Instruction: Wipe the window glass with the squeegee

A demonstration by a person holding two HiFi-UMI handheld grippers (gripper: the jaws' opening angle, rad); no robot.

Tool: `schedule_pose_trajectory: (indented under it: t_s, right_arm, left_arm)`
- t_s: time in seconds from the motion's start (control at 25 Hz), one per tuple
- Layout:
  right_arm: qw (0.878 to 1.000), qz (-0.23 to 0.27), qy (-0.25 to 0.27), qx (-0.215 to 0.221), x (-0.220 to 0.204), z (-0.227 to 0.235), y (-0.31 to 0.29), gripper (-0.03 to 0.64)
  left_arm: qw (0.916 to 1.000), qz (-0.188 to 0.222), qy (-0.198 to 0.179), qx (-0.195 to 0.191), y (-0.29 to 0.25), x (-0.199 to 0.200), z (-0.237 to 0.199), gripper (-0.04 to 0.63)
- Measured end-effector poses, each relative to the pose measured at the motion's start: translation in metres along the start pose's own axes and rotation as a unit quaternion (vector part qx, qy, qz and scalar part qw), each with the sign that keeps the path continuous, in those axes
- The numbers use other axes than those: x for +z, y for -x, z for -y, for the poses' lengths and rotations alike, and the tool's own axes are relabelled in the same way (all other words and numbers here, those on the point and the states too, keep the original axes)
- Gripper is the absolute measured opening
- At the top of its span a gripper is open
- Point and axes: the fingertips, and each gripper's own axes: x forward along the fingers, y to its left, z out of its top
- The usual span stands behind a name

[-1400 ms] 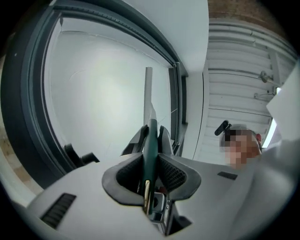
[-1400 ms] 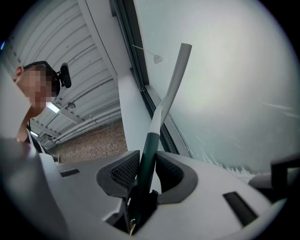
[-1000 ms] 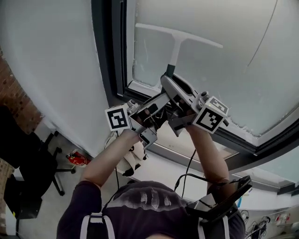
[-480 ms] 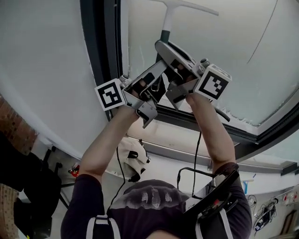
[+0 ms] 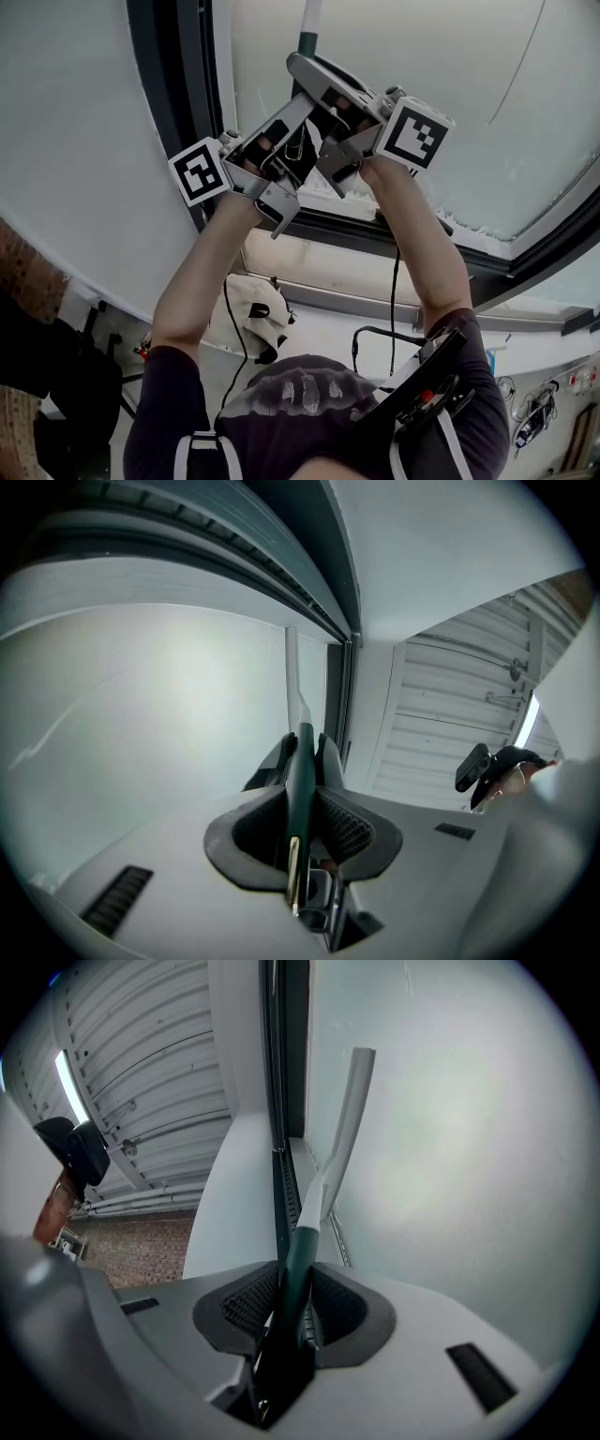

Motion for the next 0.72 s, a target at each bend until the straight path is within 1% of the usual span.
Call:
schedule_pose_trajectory:
  t_s: [0.12, 0.32, 0.56, 0.72]
  right_arm:
    - [1.0, 0.001, -0.001, 0.001, 0.001, 0.001, -0.001, 0.11]
    - [1.0, -0.004, -0.017, -0.001, -0.003, 0.004, 0.0, 0.11]
    - [0.999, -0.008, -0.035, -0.005, -0.006, 0.018, -0.005, 0.11]
    - [0.999, -0.007, -0.048, -0.002, -0.013, 0.023, -0.008, 0.11]
  left_arm:
    - [1.0, -0.002, 0.002, -0.003, -0.001, 0.001, -0.001, 0.09]
    - [0.9999, 0.002, 0.016, -0.002, 0.001, -0.001, -0.003, 0.089]
    - [0.9996, -0.004, 0.022, 0.019, 0.003, 0.007, -0.015, 0.091]
    - [0.9988, -0.009, 0.033, 0.035, 0.011, 0.008, -0.024, 0.091]
